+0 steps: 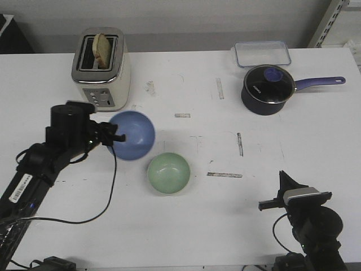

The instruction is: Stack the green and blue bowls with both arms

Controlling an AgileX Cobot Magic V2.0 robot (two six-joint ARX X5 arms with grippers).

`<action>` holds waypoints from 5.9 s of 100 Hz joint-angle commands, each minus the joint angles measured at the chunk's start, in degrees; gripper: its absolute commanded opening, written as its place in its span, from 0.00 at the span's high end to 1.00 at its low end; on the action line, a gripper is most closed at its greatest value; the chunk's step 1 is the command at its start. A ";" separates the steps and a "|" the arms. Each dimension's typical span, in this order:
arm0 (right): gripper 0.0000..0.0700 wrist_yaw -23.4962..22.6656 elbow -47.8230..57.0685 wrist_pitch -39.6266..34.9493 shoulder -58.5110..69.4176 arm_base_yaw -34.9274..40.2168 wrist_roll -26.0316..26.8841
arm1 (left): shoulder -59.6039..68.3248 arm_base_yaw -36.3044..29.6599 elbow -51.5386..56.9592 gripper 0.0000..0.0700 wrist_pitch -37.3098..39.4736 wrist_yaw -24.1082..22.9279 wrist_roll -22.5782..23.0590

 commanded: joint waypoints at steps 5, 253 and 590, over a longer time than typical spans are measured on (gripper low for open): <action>1.00 0.00 0.00 0.52 0.15 0.13 0.77 | 2.45 -6.25 0.68 1.00 -3.28 0.26 0.11; 1.00 0.00 0.00 1.05 0.13 0.13 0.77 | -53.66 16.52 -46.80 1.00 17.44 -11.78 7.19; 1.00 0.39 -27.28 22.91 -16.74 -8.72 3.50 | -74.49 16.68 -75.10 1.00 34.51 -12.17 7.63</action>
